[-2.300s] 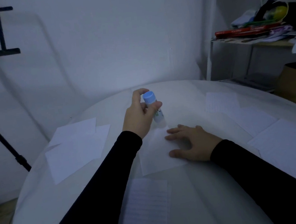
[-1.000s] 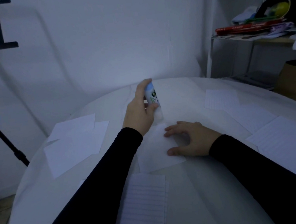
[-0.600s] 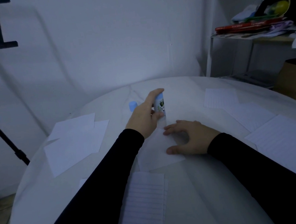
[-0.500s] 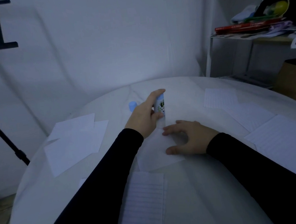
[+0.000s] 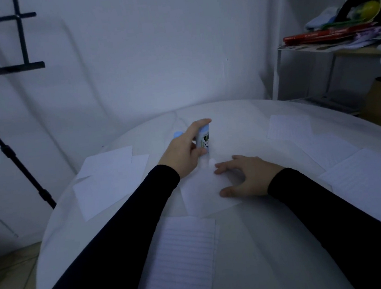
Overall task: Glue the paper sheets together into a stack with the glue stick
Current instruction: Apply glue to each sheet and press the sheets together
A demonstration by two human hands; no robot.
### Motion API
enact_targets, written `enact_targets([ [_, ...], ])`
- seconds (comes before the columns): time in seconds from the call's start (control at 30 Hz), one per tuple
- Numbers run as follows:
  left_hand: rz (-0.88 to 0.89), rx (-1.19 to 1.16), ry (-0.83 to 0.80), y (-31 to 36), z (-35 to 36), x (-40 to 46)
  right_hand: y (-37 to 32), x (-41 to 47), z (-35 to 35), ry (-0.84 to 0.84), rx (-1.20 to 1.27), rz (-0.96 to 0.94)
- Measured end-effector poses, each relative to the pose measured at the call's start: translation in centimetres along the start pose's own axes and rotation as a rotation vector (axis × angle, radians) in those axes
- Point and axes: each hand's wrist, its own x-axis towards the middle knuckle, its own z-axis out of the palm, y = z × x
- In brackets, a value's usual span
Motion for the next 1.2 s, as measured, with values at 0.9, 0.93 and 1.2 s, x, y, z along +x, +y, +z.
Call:
enact_targets([
  [0.9,0.004,-0.037,0.047,-3.0,-3.7,-3.3,-0.3,-0.1,0.6,0.021,-0.085,0.013],
  [0.93,0.006,-0.027,0.046,-3.0,-3.8,-3.3,-0.3,-0.1,0.6,0.019,-0.085,0.013],
  [1.2,-0.013,-0.016,0.058,-3.7,-4.4,-3.4,-0.3,0.0,0.5,0.016,-0.084,0.022],
])
